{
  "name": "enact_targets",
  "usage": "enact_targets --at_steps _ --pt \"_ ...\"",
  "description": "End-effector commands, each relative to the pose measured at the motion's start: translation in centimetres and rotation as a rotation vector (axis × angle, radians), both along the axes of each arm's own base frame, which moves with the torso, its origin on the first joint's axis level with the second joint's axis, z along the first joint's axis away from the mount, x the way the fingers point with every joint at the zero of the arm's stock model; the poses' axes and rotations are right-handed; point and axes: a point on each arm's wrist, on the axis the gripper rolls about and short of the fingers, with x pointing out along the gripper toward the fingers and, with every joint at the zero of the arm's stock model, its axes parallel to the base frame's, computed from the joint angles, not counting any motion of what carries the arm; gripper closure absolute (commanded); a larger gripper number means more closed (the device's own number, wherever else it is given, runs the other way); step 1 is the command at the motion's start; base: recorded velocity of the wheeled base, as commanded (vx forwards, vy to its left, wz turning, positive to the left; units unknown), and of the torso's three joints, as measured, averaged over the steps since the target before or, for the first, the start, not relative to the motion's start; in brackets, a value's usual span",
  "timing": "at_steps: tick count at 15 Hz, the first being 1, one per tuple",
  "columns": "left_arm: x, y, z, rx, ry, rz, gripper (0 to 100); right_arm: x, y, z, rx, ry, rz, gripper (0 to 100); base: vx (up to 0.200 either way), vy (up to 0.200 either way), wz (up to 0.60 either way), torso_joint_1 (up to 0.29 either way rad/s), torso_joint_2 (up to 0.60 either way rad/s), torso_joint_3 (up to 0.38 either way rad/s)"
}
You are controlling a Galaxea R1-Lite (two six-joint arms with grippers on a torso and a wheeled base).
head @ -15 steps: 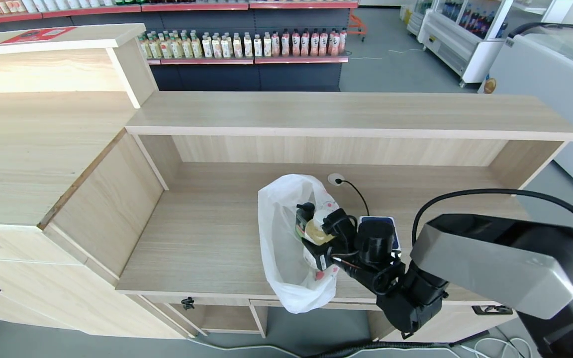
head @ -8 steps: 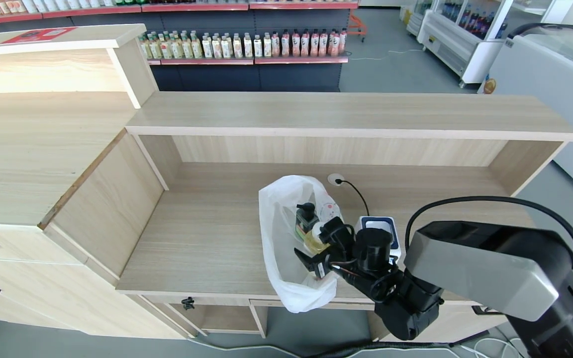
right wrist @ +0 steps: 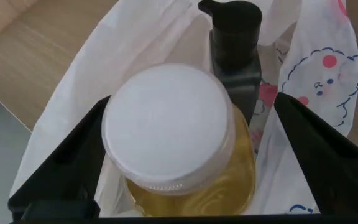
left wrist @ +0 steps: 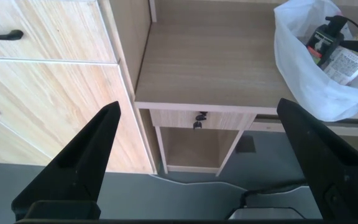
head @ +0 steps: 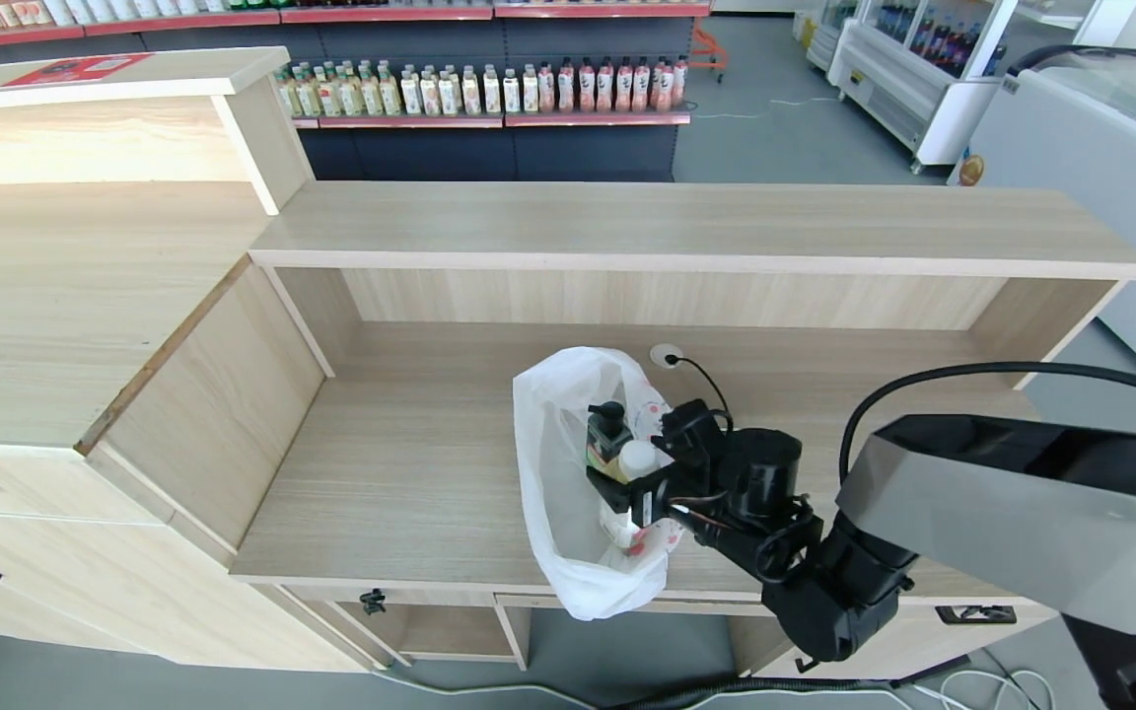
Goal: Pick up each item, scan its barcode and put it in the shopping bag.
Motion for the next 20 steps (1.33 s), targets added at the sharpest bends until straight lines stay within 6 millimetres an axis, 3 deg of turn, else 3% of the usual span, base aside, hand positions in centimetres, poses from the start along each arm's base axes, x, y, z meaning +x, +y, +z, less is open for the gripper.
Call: enact_targets --at_steps 1,6,9,11,13,17,18,19,20 --pt "0.0 0.0 0.0 0.0 0.0 0.0 0 -1.0 -1.0 3.0 0.062 0.021 -0.015 0 0.0 0.0 0.0 0.0 0.0 0.0" --pt "0.0 0.0 0.0 0.0 0.0 0.0 0 -1.0 -3.6 8.5 0.113 -0.056 -0.071 0 0.0 0.0 0.0 0.0 0.0 0.0" --pt "0.0 0.0 0.0 0.0 0.0 0.0 0 -2.1 -6.5 12.4 0.128 -0.094 -0.13 0 0.0 0.0 0.0 0.0 0.0 0.0" --pt "0.0 0.0 0.0 0.0 0.0 0.0 0 -4.6 -10.2 16.4 0.121 -0.104 -0.245 0 0.0 0.0 0.0 0.0 0.0 0.0" --pt "0.0 0.0 0.0 0.0 0.0 0.0 0 -8.1 -13.3 18.2 0.101 -0.089 -0.376 0 0.0 0.0 0.0 0.0 0.0 0.0" --pt "0.0 0.0 0.0 0.0 0.0 0.0 0 -15.8 -17.0 17.8 0.033 -0.133 -0.44 0 0.0 0.0 0.0 0.0 0.0 0.0" --pt "0.0 0.0 0.0 0.0 0.0 0.0 0 -15.9 -17.1 17.7 0.033 -0.133 -0.44 0 0.0 0.0 0.0 0.0 0.0 0.0" --pt "0.0 0.0 0.0 0.0 0.0 0.0 0 -19.7 -18.1 15.8 -0.01 -0.132 -0.443 0 0.0 0.0 0.0 0.0 0.0 0.0" --pt "0.0 0.0 0.0 0.0 0.0 0.0 0 -21.9 -19.1 14.3 -0.034 -0.101 -0.47 0 0.0 0.0 0.0 0.0 0.0 0.0"
